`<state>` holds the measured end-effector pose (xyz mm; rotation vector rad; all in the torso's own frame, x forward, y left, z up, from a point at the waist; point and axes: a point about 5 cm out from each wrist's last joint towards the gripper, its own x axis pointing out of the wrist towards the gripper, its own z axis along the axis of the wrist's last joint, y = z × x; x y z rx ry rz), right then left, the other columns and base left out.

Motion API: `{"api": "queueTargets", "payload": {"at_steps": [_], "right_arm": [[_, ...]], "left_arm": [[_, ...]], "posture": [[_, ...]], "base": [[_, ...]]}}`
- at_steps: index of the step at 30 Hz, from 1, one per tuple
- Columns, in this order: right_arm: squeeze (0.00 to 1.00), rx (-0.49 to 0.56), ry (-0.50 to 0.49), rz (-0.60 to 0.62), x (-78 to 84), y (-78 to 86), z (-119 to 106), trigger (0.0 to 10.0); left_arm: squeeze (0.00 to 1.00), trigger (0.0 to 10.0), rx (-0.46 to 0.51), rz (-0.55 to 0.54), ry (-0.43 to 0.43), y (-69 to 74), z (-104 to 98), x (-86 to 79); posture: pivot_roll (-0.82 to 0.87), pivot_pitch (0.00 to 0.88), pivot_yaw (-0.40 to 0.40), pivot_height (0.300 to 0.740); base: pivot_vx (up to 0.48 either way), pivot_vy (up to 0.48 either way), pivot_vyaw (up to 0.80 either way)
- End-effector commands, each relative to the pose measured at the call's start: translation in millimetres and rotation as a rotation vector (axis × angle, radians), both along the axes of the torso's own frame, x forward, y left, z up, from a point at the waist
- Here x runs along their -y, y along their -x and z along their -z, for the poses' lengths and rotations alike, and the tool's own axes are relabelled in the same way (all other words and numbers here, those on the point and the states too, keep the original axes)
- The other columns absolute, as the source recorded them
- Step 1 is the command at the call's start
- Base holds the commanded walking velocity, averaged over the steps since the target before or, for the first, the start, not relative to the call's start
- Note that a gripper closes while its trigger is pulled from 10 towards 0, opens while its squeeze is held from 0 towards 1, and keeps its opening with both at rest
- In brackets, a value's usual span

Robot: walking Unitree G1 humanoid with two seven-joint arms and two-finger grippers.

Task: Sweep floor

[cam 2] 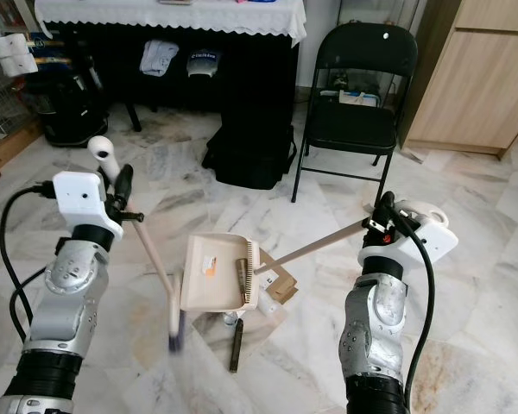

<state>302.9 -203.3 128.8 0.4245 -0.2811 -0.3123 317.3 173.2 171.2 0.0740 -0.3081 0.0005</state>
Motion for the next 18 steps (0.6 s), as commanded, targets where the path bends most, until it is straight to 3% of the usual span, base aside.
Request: {"api": "queueTargets", "payload": {"at_steps": [1,10,18], "right_arm": [[0.00,0.036,-0.005,0.005,0.7,-0.4,-8.4,10.0],[0.00,0.038,0.021,0.007,2.4,-0.3,-11.8,10.0],[0.00,0.034,0.042,0.009,2.0,-0.3,-11.9,10.0]], "left_arm": [[0.00,10.0,0.082,-0.009,-0.004,0.9,-11.5,-0.1],[0.00,10.0,0.110,-0.005,0.003,-4.8,-15.5,2.9],[0.00,10.0,0.118,0.004,0.014,-5.7,-14.5,8.4]], "posture": [[0.09,0.000,0.021,0.740],[0.07,0.000,0.019,0.740],[0.06,0.000,0.015,0.740]], "base": [[0.000,0.000,0.00],[0.000,0.000,0.00],[0.000,0.000,0.71]]}}
